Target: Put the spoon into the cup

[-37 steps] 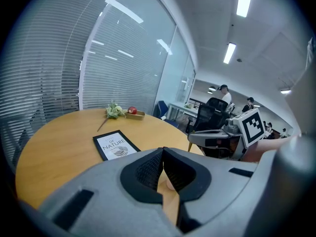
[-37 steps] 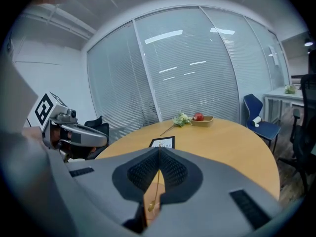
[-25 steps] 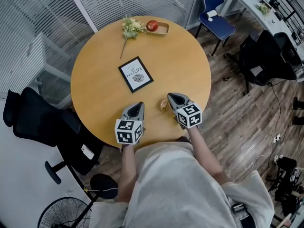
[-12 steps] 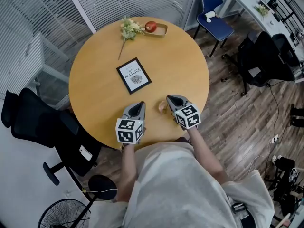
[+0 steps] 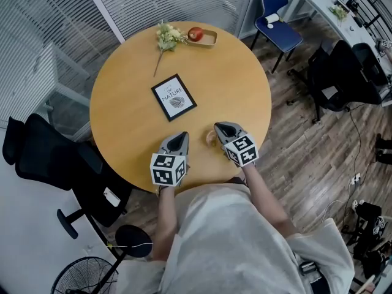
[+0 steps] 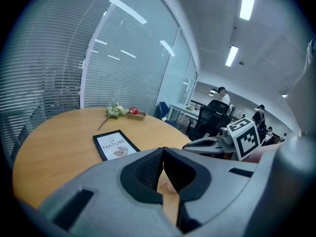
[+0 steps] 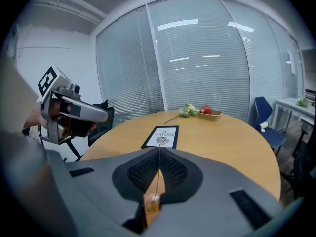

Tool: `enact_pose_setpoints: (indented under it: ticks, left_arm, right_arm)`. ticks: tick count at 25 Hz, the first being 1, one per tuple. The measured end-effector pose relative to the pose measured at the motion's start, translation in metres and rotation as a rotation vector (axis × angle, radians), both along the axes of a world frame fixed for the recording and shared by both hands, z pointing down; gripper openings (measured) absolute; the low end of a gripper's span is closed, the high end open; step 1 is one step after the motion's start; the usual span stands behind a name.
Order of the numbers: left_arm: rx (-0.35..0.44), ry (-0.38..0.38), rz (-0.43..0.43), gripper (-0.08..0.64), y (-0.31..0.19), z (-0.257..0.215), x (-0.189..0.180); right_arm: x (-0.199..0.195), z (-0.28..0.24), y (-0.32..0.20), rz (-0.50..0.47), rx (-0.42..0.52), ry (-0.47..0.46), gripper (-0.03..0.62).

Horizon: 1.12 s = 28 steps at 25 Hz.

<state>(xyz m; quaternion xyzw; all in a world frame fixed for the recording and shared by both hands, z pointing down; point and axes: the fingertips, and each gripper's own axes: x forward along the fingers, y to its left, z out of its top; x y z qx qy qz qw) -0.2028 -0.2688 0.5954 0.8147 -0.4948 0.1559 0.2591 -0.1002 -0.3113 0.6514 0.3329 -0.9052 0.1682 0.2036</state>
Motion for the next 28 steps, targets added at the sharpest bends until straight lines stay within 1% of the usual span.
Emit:
enact_pose_setpoints:
  ticks: [11,17,20,21,22,23,24,26,28]
  left_arm:
    - [-0.02,0.002,-0.002,0.009,0.003,0.004,-0.009]
    - [-0.018,0.004,-0.007,0.009,0.004,0.001,-0.008]
    - [-0.017,0.003,-0.006,0.009,0.004,0.0,-0.007]
    - [-0.017,0.002,-0.004,0.009,0.005,0.0,-0.007]
    - [-0.016,0.002,-0.003,0.009,0.006,0.0,-0.006]
    - [-0.015,0.002,-0.001,0.009,0.007,-0.001,-0.006]
    - [-0.015,0.002,-0.001,0.009,0.009,-0.001,-0.005]
    - [-0.014,0.003,0.0,0.009,0.012,0.0,-0.003]
    - [-0.015,0.002,0.003,0.009,0.016,0.0,-0.002]
  right_arm:
    - [-0.003,0.004,-0.008,0.012,-0.031,-0.022,-0.002]
    - [0.005,0.006,-0.012,0.066,-0.085,-0.075,-0.002]
    - [0.007,0.008,-0.014,0.072,-0.107,-0.094,0.003]
    - [0.006,0.009,-0.014,0.071,-0.121,-0.099,0.007]
    - [0.005,0.011,-0.013,0.07,-0.135,-0.102,0.031]
    - [0.005,0.012,-0.011,0.072,-0.146,-0.101,0.075]
    - [0.005,0.013,-0.01,0.076,-0.149,-0.099,0.091]
    - [0.007,0.014,-0.007,0.091,-0.143,-0.094,0.091]
    - [0.01,0.014,-0.004,0.103,-0.139,-0.089,0.112]
